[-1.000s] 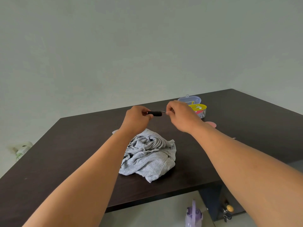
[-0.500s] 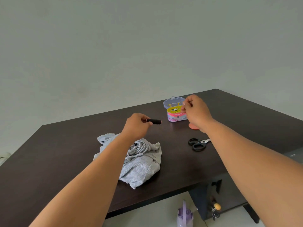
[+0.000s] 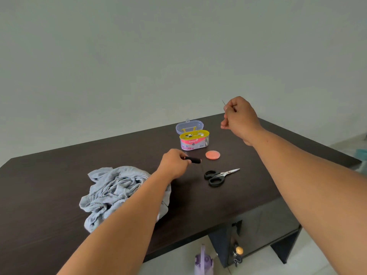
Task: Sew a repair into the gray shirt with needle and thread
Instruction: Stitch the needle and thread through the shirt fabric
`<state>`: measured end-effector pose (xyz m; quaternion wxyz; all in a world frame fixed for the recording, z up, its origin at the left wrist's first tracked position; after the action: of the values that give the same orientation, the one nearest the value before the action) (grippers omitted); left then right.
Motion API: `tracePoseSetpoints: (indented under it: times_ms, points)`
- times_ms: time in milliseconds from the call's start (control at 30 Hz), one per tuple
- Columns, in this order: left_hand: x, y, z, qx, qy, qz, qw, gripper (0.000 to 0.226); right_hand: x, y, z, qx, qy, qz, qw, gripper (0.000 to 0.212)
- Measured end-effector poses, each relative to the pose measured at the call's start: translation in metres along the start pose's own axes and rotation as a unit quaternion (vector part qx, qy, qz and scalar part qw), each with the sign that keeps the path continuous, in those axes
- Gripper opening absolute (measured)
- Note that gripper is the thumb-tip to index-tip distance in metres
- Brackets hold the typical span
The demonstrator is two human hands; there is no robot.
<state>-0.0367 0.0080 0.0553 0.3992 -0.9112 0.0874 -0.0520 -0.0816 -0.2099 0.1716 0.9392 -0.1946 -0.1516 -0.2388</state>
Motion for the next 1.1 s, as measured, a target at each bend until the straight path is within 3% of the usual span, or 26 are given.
tracePoseSetpoints:
  times_ms: [167, 567, 900, 1100]
  points:
    - [0.006, 0.022, 0.002, -0.003, -0.034, 0.024, 0.999, 0.026, 0.007, -0.016, 0.011, -0.069, -0.044, -0.024, 0.996, 0.012]
    - [0.007, 0.031, 0.015, 0.009, -0.073, 0.032, 0.997, 0.033, 0.006, -0.004, 0.041, -0.13, -0.102, 0.012, 0.986, 0.01]
    - [-0.004, 0.014, 0.009, -0.021, -0.062, 0.064, 0.996, 0.03, 0.002, 0.0, 0.107, -0.164, -0.178, 0.02, 0.97, 0.011]
    - [-0.022, -0.027, -0.002, -0.048, -0.018, 0.014, 0.999, 0.017, -0.01, 0.017, 0.148, -0.175, -0.212, 0.031, 0.961, 0.011]
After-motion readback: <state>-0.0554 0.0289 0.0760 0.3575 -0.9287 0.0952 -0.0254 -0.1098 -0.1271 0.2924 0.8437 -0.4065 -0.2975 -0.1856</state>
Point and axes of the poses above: each hand's wrist, its own x-axis towards the middle knuckle, its own y-axis out of the palm, z = x × y, the point moved 8 cm from there along x, towards the middle knuckle
